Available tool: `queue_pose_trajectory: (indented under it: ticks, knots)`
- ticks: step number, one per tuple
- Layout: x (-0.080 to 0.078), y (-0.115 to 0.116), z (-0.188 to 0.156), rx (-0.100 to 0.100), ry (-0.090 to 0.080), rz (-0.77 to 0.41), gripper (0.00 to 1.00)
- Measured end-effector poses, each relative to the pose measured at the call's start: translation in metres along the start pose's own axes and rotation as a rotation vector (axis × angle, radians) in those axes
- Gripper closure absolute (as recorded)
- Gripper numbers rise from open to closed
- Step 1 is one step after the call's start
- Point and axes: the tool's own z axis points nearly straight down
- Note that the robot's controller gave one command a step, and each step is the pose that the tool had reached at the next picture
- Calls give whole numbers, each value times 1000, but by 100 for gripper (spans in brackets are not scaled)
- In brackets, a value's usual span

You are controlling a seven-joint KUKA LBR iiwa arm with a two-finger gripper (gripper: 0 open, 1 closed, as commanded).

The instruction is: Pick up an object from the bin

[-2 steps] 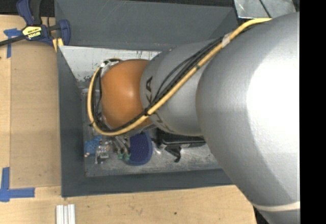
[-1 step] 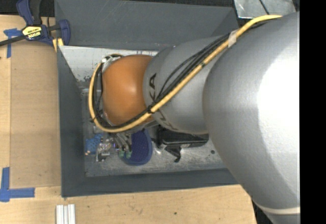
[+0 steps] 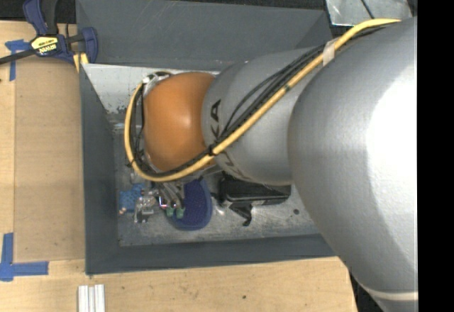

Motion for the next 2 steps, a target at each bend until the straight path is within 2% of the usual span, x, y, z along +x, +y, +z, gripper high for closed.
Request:
queue_pose_trajectory:
  ticks: [2]
  knots:
    - [-3,0,-15,-1,-3,3,100]
